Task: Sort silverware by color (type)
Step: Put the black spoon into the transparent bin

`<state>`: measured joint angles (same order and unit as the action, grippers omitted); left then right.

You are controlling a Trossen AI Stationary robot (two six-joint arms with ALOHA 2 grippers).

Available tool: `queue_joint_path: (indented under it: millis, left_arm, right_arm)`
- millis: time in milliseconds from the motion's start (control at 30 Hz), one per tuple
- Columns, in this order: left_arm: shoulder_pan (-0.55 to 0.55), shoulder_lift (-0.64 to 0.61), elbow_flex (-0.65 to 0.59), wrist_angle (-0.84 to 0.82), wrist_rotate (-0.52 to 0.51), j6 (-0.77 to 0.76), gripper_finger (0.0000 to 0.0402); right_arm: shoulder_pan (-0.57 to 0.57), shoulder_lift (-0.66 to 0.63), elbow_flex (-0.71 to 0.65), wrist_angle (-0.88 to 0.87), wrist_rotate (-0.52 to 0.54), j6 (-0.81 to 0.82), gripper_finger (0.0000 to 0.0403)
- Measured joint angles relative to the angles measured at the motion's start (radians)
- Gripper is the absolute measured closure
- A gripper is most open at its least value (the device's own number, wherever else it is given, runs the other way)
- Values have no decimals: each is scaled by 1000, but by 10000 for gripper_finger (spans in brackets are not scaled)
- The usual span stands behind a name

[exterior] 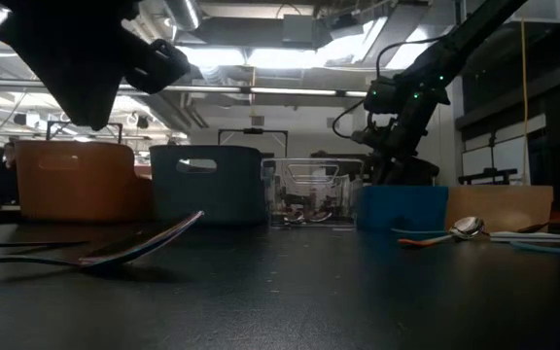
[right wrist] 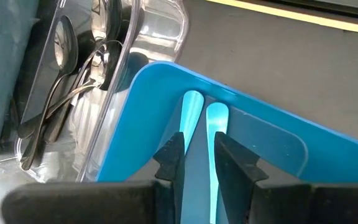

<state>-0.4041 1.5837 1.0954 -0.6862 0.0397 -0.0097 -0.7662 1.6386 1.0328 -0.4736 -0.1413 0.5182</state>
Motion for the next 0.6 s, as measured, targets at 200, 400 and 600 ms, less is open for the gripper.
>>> queue_joint_path:
  millis: [200, 400, 600]
  left_arm:
    - [-10, 0, 0, 5, -12, -13, 313]
    - [-11, 0, 0, 8, -63, 51, 277]
    - [-40, 0, 0, -35, -21, 406, 291]
  right_arm:
    - [0, 0, 0, 0, 0, 0, 324]
    - [0, 0, 0, 0, 0, 0, 324]
    - [0, 0, 0, 0, -7, 0, 324]
